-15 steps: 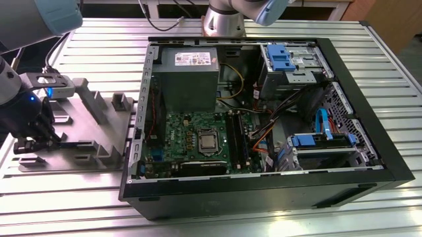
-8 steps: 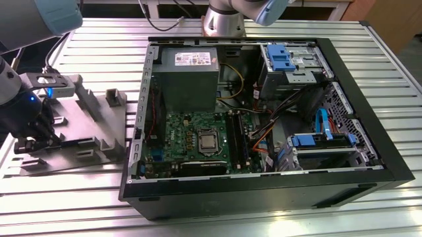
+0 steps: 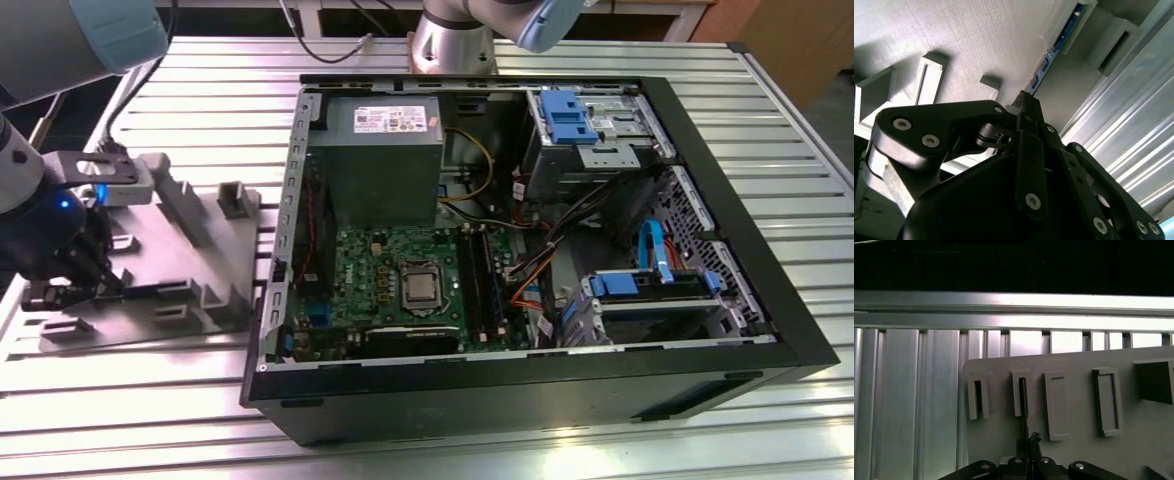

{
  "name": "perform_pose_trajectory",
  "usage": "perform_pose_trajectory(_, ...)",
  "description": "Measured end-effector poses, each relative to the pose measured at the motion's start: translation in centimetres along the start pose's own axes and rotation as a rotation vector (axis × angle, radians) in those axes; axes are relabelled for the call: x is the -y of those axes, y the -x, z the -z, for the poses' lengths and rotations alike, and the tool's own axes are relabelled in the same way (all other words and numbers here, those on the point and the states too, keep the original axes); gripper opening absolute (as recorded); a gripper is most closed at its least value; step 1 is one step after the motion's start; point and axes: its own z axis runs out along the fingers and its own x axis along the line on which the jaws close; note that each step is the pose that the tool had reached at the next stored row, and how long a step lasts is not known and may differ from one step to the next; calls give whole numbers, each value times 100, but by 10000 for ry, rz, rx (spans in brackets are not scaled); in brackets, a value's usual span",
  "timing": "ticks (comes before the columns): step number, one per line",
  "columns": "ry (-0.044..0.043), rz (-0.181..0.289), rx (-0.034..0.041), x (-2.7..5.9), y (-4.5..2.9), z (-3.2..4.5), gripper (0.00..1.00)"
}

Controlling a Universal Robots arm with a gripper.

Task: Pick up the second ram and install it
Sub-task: 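Pick up the second ram and move it above second insertion slot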

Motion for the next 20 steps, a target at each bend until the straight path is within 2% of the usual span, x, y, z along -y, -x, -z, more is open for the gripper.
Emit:
perform_pose_trajectory(5, -18, -650, 28, 1, 0, -7, 11)
perform_pose_trajectory(20, -20, -650, 31, 4, 0, -9, 11)
